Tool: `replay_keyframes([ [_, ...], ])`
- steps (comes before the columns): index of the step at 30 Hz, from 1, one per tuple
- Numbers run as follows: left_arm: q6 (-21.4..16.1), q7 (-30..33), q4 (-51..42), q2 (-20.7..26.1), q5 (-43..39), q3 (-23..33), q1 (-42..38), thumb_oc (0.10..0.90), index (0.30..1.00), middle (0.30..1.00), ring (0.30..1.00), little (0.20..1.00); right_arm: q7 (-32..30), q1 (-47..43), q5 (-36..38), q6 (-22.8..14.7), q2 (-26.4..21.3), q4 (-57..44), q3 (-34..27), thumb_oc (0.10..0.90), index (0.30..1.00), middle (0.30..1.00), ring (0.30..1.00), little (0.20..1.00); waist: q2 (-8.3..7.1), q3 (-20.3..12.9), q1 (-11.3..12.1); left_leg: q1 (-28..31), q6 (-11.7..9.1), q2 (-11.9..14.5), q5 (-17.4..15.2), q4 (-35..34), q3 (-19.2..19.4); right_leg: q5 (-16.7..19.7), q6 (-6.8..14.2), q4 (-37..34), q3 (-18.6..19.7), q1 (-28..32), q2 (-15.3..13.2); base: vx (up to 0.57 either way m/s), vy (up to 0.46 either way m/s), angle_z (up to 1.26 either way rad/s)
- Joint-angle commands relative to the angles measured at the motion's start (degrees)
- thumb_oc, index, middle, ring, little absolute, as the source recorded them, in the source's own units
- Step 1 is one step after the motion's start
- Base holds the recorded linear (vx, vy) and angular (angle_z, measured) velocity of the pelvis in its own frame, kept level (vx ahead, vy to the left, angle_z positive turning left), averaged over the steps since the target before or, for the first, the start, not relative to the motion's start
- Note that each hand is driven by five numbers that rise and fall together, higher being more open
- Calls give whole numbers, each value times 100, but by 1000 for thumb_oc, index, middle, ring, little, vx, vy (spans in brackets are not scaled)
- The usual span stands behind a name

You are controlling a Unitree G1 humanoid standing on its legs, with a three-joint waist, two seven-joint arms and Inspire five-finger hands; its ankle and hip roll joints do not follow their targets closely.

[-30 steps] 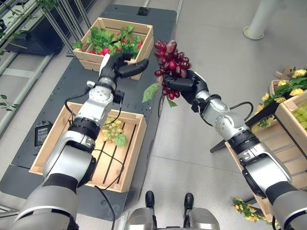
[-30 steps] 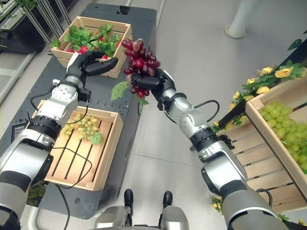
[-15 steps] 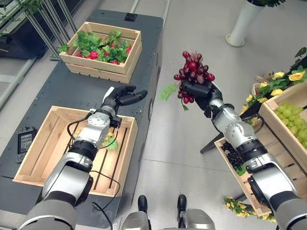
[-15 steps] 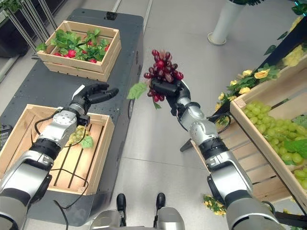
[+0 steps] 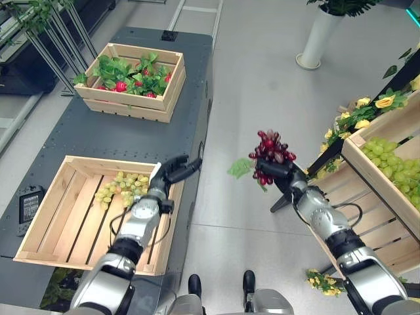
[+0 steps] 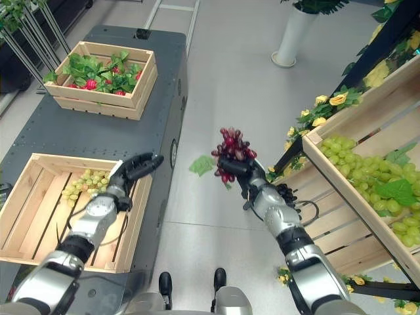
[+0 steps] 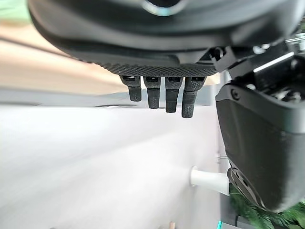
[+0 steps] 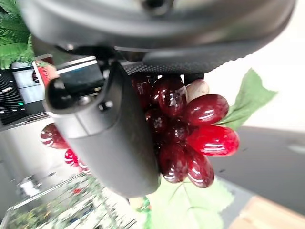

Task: Pick up the fruits from the basket on one side to the basket on the other side

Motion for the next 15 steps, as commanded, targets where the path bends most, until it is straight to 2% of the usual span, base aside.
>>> replay_keyframes([
  [1, -968, -460, 43, -212, -447, 85, 292, 800, 900, 900, 900, 900, 437, 269, -156, -683, -44, -306, -573, 400, 300, 300, 300, 300, 227, -1312, -36, -79, 37, -132, -588, 12, -129, -188, -166, 3, -51, -43, 150, 21, 11, -11],
  [4, -1091, -568, -135, -283, -475, 137, 589, 800, 900, 900, 900, 900, 539, 607, -183, -656, -17, -266, -753, 400, 300, 300, 300, 300, 227, -1251, -48, -99, 35, -112, -582, 12, -64, -139, -145, 3, -27, -92, 157, 20, 19, -14],
  [9, -1092, -499, -318, -313, -479, 104, 814, 800, 900, 900, 900, 900, 592, 948, -235, -598, 1, -234, -868, 400, 300, 300, 300, 300, 214, -1107, -91, -176, 55, -94, -566, 12, 42, -74, -112, 3, 20, -214, 157, 0, 23, -12],
  [15, -1123, -516, -582, -336, -717, 176, 1004, 800, 900, 900, 900, 900, 509, 1262, -515, -725, -51, -277, -987, 400, 300, 300, 300, 300, 203, -867, -180, -257, 97, -73, -517, 12, 269, -29, -97, 91, 213, -442, 166, 8, 32, -16],
])
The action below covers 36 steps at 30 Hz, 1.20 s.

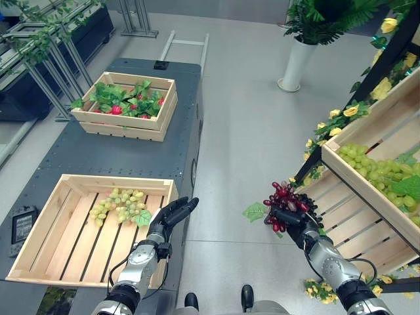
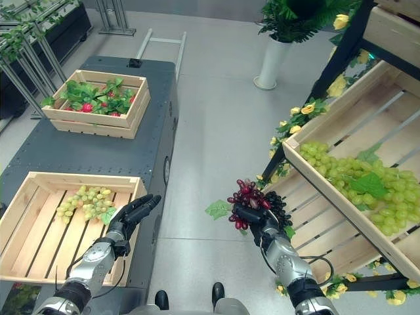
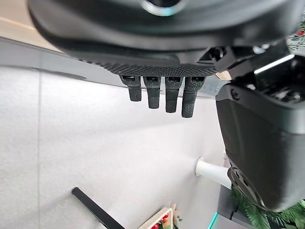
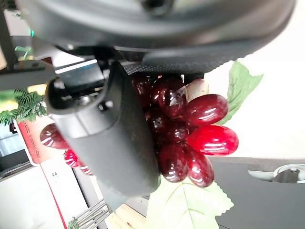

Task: Pick up the fruits from the basket on one side to the basket on the other side

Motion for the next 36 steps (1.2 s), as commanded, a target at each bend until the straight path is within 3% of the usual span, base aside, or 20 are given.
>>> replay_keyframes([
  [1, -762, -92, -415, -205, -282, 90, -319, 800, 900, 900, 900, 900, 264, -570, -316, -745, -168, -162, -454, 400, 300, 300, 300, 300, 266, -189, -127, -115, 85, -71, -483, 51, -82, -188, -130, 137, -106, -129, 160, -49, 39, -22],
  [3, -798, -84, -632, -169, -377, 55, -377, 800, 900, 900, 900, 900, 140, -615, -323, -830, -231, -192, -518, 400, 300, 300, 300, 300, 255, 41, -158, -356, 107, -44, -545, 359, -14, -298, -157, 482, -33, -371, 173, -158, 36, -22],
  [7, -959, 134, -895, -75, -626, -177, -976, 800, 900, 900, 900, 900, -17, -1120, -218, -1150, -458, -87, -616, 400, 300, 300, 300, 300, 230, 815, -237, -1360, 128, 10, -814, 1633, 26, -562, -282, 1530, -40, -1204, 223, -317, 19, -10],
  [15, -1037, 405, -1065, -145, -554, -390, -1328, 800, 900, 900, 900, 900, -94, -1452, -65, -1441, -813, 92, -774, 400, 300, 300, 300, 300, 247, 1427, -288, -2438, 150, -34, -1295, 3162, -40, -972, -513, 2819, -239, -2146, 237, -123, 27, 0],
  [28, -1068, 557, -1221, -31, -599, -528, -1597, 800, 900, 900, 900, 900, -679, -1881, -197, -2073, -1232, -120, -1236, 400, 300, 300, 300, 300, 285, 1835, -396, -3034, 192, -22, -1639, 4039, -73, -1293, -647, 3702, -269, -2730, 254, -22, 11, 2],
  [36, -1110, 582, -1303, -88, -690, -612, -1531, 800, 900, 900, 900, 900, -1007, -1942, -648, -2428, -1707, -429, -1630, 400, 300, 300, 300, 300, 257, 1854, -508, -3238, 215, -18, -1707, 4161, -66, -1347, -651, 3920, -174, -3002, 354, 9, 42, -5],
])
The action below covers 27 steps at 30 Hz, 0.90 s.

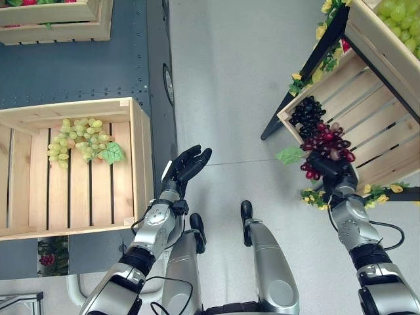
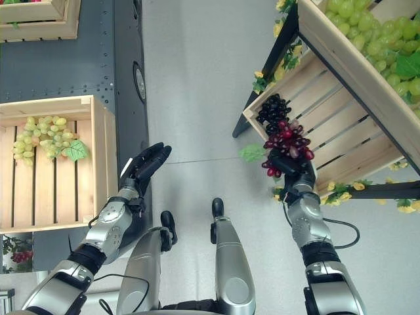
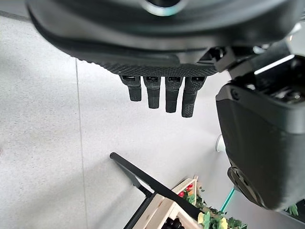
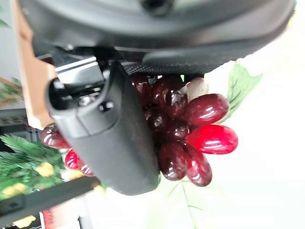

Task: Pick up the fruits from the basket on one side to the basket on the other side

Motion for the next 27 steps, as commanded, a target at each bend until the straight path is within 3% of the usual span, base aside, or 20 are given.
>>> replay_keyframes([
  [1, -685, -50, -757, -19, -81, -67, -48, 800, 900, 900, 900, 900, -368, -426, -362, -1048, -1040, -646, -711, 400, 300, 300, 300, 300, 43, -79, -37, 130, 13, -244, -723, 475, 85, -807, -514, 863, -345, 232, 417, -11, 11, -6],
  [11, -640, -209, -869, 182, -146, -267, -61, 800, 900, 900, 900, 900, -444, -1085, -226, -798, -2061, 231, -771, 400, 300, 300, 300, 300, 33, -79, 109, -270, 47, -261, -784, 731, -13, -847, -504, 1173, -421, -149, 409, -25, -31, 0],
  [18, -676, -361, -902, 400, -331, -324, -89, 800, 900, 900, 900, 900, -368, -1708, -324, -166, -2631, 1165, -372, 400, 300, 300, 300, 300, 79, -79, 248, -495, 42, -287, -789, 899, -87, -916, -554, 1363, -533, -339, 331, -16, -35, 4],
  [27, -658, -523, -1092, 516, -299, -499, -164, 800, 900, 900, 900, 900, -241, -2472, -696, 504, -3015, 2224, 140, 400, 300, 300, 300, 300, 107, -79, 429, -743, 66, -305, -819, 1062, -174, -993, -578, 1595, -669, -563, 235, -9, -35, 7],
])
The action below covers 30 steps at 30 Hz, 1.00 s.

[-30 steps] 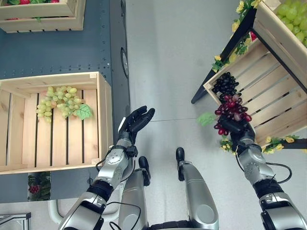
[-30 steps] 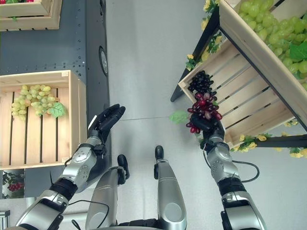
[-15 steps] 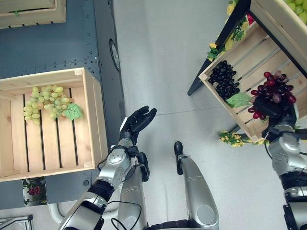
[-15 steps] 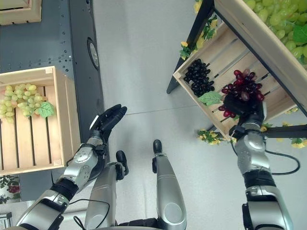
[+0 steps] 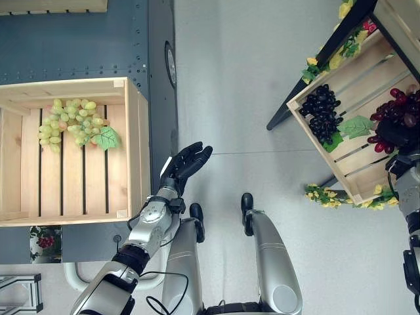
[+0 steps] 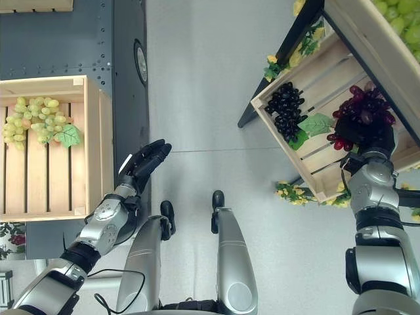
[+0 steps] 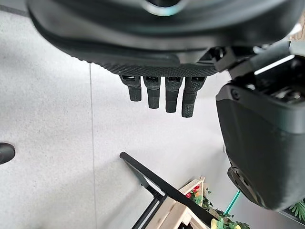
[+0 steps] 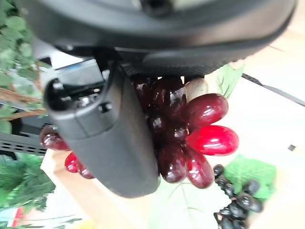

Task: Pick up the fruits from the basket on one side to the basket on the other side

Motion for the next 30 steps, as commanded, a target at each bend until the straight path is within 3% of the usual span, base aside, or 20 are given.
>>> replay_keyframes([
  [1, -653, -235, -863, 93, -6, -259, -90, 800, 900, 900, 900, 900, -11, -543, -316, -286, -1205, 124, 27, 400, 300, 300, 300, 300, 51, -82, 144, 284, 216, -293, -553, 206, 239, -514, -411, 502, -488, 470, 227, 2, -22, 10],
  [5, -698, -252, -925, 193, -43, -296, -64, 800, 900, 900, 900, 900, -192, -695, -479, 29, -1310, 444, 62, 400, 300, 300, 300, 300, 77, -82, 184, 229, 229, -298, -563, 237, 237, -537, -408, 579, -515, 397, 197, 1, -20, 8],
  [6, -712, -236, -942, 219, -72, -321, -77, 800, 900, 900, 900, 900, -405, -779, -536, 239, -1351, 659, 79, 800, 900, 900, 900, 900, 97, -82, 198, 196, 230, -303, -562, 245, 235, -545, -411, 599, -526, 364, 191, 0, 0, 0],
  [15, -765, -313, -961, 237, -190, -425, -113, 800, 900, 900, 900, 900, -513, -1025, -877, 728, -1331, 1151, 288, 800, 900, 900, 900, 900, 181, -82, 247, 210, 212, -323, -499, 110, 241, -568, -428, 560, -553, 346, 167, -4, 5, 1],
  [30, -683, -346, -1011, 199, -139, -428, -96, 800, 900, 900, 900, 900, -404, -933, -1150, 735, -1111, 1070, 376, 800, 900, 900, 900, 900, 152, -82, 265, 539, 216, -310, -487, -87, 305, -496, -406, 279, -561, 668, 138, 17, 6, 0],
])
